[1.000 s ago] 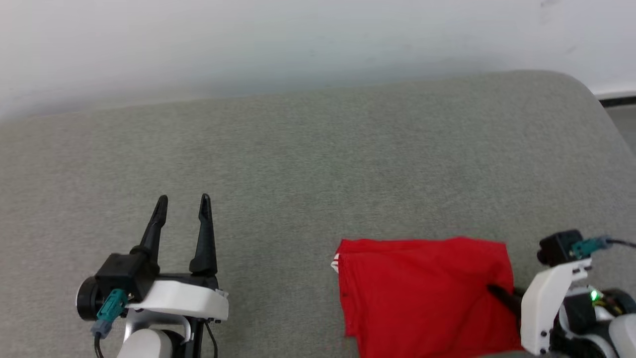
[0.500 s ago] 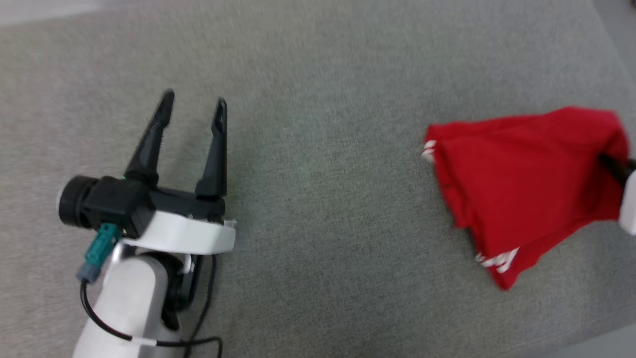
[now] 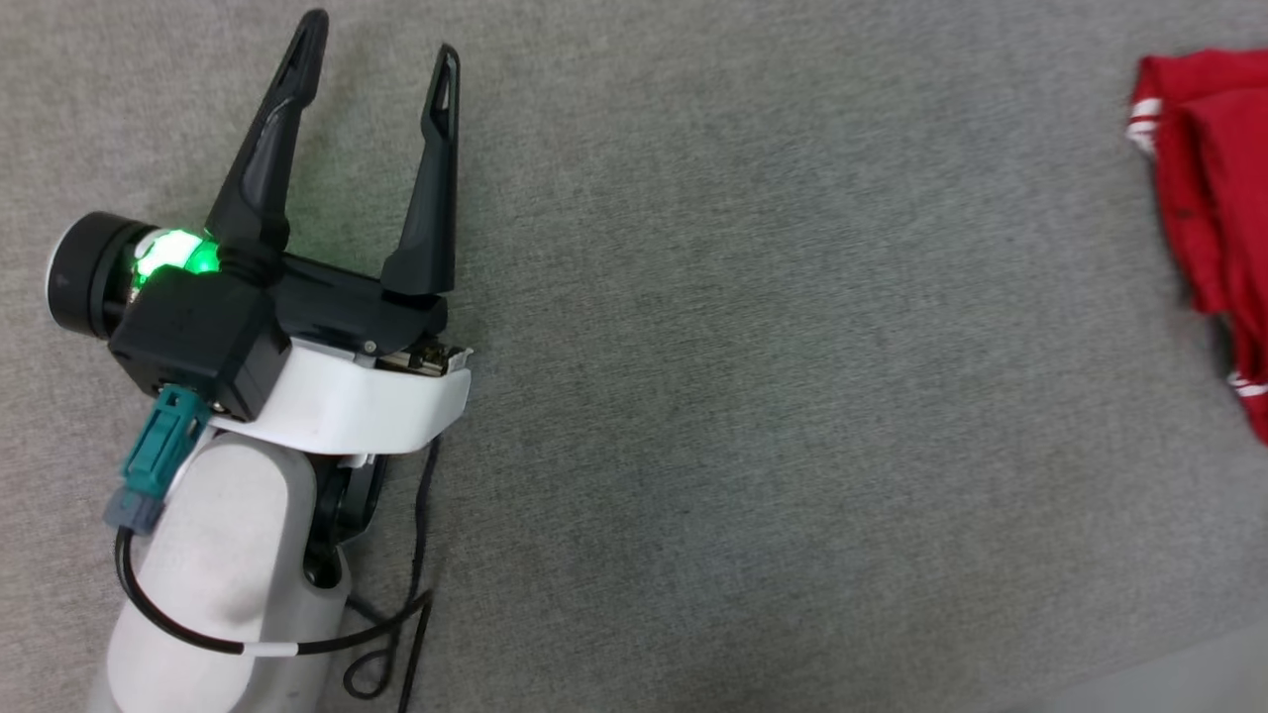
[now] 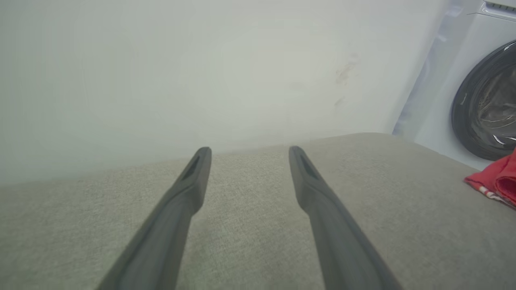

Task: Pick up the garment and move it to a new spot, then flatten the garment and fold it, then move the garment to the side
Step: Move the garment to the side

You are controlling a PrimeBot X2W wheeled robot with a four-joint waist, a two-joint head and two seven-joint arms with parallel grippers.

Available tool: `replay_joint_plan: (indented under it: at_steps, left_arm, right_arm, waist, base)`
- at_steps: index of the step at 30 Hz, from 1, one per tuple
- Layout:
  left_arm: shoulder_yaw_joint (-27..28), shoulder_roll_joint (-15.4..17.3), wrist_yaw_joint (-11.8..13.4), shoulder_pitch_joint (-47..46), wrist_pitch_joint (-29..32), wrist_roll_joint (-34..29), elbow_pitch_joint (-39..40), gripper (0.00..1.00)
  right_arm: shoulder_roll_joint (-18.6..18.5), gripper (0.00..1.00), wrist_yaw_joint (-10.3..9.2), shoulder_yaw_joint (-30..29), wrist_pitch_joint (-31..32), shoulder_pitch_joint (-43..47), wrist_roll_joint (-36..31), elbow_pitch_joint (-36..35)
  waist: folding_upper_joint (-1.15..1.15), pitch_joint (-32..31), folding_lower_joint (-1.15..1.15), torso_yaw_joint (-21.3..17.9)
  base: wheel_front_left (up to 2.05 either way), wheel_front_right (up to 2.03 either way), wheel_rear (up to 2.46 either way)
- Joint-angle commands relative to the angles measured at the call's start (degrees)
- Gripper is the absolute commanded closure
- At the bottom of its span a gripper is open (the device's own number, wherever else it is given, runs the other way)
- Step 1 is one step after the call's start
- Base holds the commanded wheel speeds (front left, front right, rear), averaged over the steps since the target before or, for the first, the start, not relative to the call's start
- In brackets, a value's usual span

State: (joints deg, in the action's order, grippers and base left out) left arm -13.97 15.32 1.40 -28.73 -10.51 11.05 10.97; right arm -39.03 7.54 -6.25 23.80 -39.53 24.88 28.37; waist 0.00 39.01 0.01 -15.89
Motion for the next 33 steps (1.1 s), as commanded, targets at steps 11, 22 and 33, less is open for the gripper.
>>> replay_joint_plan:
  at_steps: [11, 22, 33]
  left_arm:
    - [-1.1, -0.9, 0.0, 0.4, -1.5, 0.8, -2.4, 0.0]
    - [-0.5, -3.5, 1.5, 7.5, -3.7, 4.1, -8.8, 0.0]
    - [2.3, -3.9, 3.0, 17.2, -4.2, 7.6, -15.9, 0.0]
  right_arm:
    - [6.9, 0.0, -0.1, -7.7, -8.0, 0.9, -8.9, 4.9]
    - [14.0, 0.0, -0.09, -18.7, -17.6, 8.9, -17.1, 0.6]
    - [27.3, 0.0, -0.09, -17.0, -21.0, 25.9, -17.3, -11.9]
  waist:
    - [0.0, -0.9, -0.01, 2.6]
    - [0.0, -12.9, -0.01, 5.7]
    - [0.0, -26.6, -0.01, 9.5]
  base:
    - [0.0, 0.0, 0.0]
    - [0.0, 0.0, 0.0]
    - [0.0, 0.0, 0.0]
